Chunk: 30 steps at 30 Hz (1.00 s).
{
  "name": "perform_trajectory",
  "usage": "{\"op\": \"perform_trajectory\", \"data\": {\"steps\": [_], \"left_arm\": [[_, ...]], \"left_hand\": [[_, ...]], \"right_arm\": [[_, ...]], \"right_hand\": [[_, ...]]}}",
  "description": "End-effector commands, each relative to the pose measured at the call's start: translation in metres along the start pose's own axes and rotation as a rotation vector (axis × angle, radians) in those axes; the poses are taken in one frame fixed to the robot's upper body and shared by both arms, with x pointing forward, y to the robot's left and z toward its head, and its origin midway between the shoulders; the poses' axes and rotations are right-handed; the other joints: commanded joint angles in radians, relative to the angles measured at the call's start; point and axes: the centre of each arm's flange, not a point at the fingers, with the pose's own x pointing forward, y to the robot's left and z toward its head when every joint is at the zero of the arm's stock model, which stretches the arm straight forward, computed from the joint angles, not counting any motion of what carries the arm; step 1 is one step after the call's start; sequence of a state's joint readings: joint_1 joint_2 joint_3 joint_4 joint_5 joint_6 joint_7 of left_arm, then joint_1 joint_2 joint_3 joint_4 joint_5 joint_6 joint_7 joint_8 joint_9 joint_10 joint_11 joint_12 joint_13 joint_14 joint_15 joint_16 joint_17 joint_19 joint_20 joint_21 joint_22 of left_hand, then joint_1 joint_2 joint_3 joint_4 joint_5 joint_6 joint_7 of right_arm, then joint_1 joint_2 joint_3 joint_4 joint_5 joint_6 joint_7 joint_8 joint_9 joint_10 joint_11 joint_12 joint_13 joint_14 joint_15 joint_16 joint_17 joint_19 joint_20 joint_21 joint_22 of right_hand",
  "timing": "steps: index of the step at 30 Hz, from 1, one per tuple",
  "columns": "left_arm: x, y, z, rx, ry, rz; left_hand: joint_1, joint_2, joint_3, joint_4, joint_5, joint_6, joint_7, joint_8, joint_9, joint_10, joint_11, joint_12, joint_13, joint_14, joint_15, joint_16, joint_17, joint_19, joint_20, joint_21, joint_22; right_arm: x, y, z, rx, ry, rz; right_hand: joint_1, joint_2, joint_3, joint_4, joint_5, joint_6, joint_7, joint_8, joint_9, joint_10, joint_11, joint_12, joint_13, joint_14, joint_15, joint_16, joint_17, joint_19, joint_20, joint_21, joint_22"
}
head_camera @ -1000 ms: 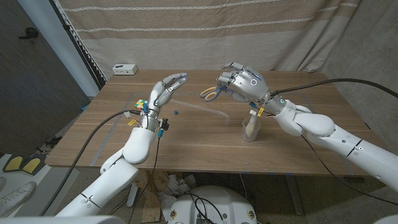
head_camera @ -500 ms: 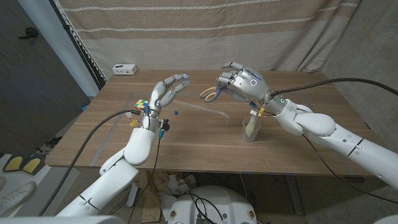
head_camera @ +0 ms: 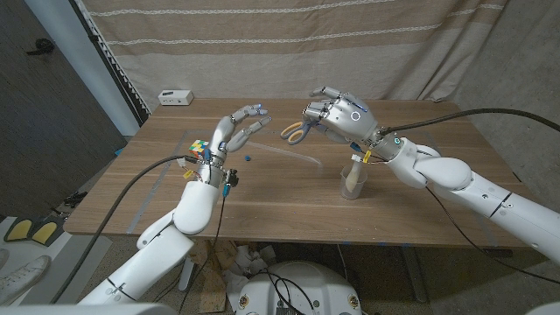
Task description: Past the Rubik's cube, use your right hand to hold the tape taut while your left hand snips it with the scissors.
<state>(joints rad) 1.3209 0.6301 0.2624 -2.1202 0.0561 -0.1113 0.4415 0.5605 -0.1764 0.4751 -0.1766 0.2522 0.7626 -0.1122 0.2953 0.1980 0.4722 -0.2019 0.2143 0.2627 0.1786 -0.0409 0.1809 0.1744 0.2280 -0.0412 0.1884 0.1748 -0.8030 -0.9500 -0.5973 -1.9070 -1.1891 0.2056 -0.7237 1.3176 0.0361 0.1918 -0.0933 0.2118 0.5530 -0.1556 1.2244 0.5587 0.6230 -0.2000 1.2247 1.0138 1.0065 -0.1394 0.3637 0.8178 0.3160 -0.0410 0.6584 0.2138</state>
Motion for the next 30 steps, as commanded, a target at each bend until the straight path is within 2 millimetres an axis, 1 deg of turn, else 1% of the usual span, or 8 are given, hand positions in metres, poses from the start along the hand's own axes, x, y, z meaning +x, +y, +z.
{"op": "perform_trajectory", "data": {"steps": [1, 8, 15, 16, 21, 23, 27, 30], "left_arm": [[-0.005, -0.004, 0.005, 0.039, 0.024, -0.017], [-0.007, -0.009, 0.007, 0.043, 0.029, -0.017], [-0.006, -0.014, 0.009, 0.056, 0.023, -0.012], [-0.006, -0.014, 0.009, 0.055, 0.021, -0.012], [-0.008, -0.016, 0.010, 0.050, 0.015, -0.008], [-0.008, -0.016, 0.010, 0.049, 0.017, -0.005], [-0.010, -0.017, 0.009, 0.046, 0.023, 0.005], [-0.010, -0.017, 0.009, 0.045, 0.027, 0.010]], "left_hand": [[0.012, 0.001, -0.004, 0.002, 0.006, 0.007, 0.010, -0.003, 0.001, -0.012, -0.001, -0.005, 0.003, -0.010, -0.100, -0.002, 0.006, -0.005, -0.037, 0.000, 0.002], [0.019, 0.002, -0.006, 0.003, 0.006, 0.018, 0.017, -0.002, 0.002, -0.022, 0.001, -0.006, 0.003, -0.021, -0.098, -0.003, 0.006, -0.007, -0.038, 0.001, 0.002], [0.029, 0.004, -0.006, 0.003, 0.005, 0.041, 0.024, 0.004, 0.002, -0.024, -0.001, -0.004, 0.004, -0.024, -0.099, 0.000, 0.006, -0.007, -0.040, 0.002, 0.002], [0.036, 0.006, -0.006, 0.003, 0.004, 0.057, 0.029, 0.009, 0.003, -0.024, -0.002, -0.003, 0.004, -0.025, -0.099, 0.001, 0.006, -0.008, -0.040, 0.002, 0.002], [0.071, 0.013, 0.002, -0.001, 0.004, 0.103, 0.025, 0.021, 0.003, -0.008, -0.012, 0.007, 0.005, -0.025, -0.105, 0.004, 0.005, -0.007, -0.047, 0.004, 0.001], [0.102, 0.019, 0.011, -0.003, 0.002, 0.134, 0.026, 0.028, 0.003, 0.003, -0.012, 0.012, 0.006, -0.023, -0.110, 0.007, 0.005, -0.007, -0.048, 0.004, 0.001], [0.114, 0.019, 0.014, -0.003, 0.001, 0.146, 0.027, 0.030, 0.003, 0.006, -0.013, 0.014, 0.006, -0.021, -0.111, 0.007, 0.005, -0.005, -0.049, 0.005, 0.001], [0.119, 0.017, 0.014, -0.002, 0.000, 0.156, 0.035, 0.032, 0.003, 0.008, -0.012, 0.015, 0.006, -0.020, -0.111, 0.008, 0.005, -0.005, -0.049, 0.005, 0.001]], "right_arm": [[0.001, -0.004, 0.003, -0.004, -0.017, -0.012], [0.003, -0.005, 0.007, -0.008, -0.044, -0.010], [0.009, 0.000, 0.006, -0.024, -0.070, 0.011], [0.009, 0.001, 0.006, -0.023, -0.072, 0.013], [0.011, 0.002, 0.006, -0.033, -0.086, 0.018], [0.012, 0.002, 0.005, -0.037, -0.089, 0.017], [0.013, 0.001, 0.005, -0.041, -0.096, 0.012], [0.015, 0.001, 0.005, -0.042, -0.100, 0.010]], "right_hand": [[0.131, 0.136, 0.005, 0.003, 0.004, 0.002, 0.000, 0.004, 0.000, 0.001, -0.002, 0.008, 0.000, 0.031, -0.101, -0.006, 0.003, -0.003, -0.114, 0.009, 0.000], [0.130, 0.136, 0.006, 0.003, 0.003, 0.000, -0.002, 0.008, -0.001, 0.002, -0.002, 0.011, 0.000, 0.034, -0.101, -0.012, 0.008, -0.007, -0.115, 0.019, -0.001], [0.130, 0.137, 0.006, 0.003, 0.003, 0.000, -0.003, 0.010, -0.002, 0.002, -0.002, 0.013, 0.000, 0.037, -0.101, -0.015, 0.011, -0.009, -0.115, 0.024, -0.002], [0.130, 0.137, 0.006, 0.004, 0.003, -0.002, -0.003, 0.011, 0.000, 0.002, -0.002, 0.012, 0.000, 0.036, -0.101, -0.016, 0.009, -0.009, -0.115, 0.025, -0.002], [0.129, 0.137, 0.006, 0.004, 0.003, 0.000, -0.003, 0.014, -0.004, -0.001, -0.002, 0.012, -0.002, 0.040, -0.101, -0.020, 0.014, -0.012, -0.115, 0.033, -0.003], [0.129, 0.137, 0.006, 0.004, 0.003, 0.001, -0.004, 0.014, -0.005, -0.001, -0.002, 0.013, -0.002, 0.041, -0.101, -0.020, 0.015, -0.013, -0.114, 0.035, -0.003], [0.129, 0.136, 0.006, 0.004, 0.003, -0.001, -0.006, 0.016, -0.006, 0.001, -0.002, 0.015, -0.001, 0.041, -0.101, -0.025, 0.015, -0.016, -0.114, 0.040, -0.003], [0.129, 0.137, 0.007, 0.004, 0.003, -0.003, -0.004, 0.018, -0.006, 0.000, -0.002, 0.015, -0.002, 0.042, -0.101, -0.029, 0.017, -0.017, -0.115, 0.045, -0.004]]}}
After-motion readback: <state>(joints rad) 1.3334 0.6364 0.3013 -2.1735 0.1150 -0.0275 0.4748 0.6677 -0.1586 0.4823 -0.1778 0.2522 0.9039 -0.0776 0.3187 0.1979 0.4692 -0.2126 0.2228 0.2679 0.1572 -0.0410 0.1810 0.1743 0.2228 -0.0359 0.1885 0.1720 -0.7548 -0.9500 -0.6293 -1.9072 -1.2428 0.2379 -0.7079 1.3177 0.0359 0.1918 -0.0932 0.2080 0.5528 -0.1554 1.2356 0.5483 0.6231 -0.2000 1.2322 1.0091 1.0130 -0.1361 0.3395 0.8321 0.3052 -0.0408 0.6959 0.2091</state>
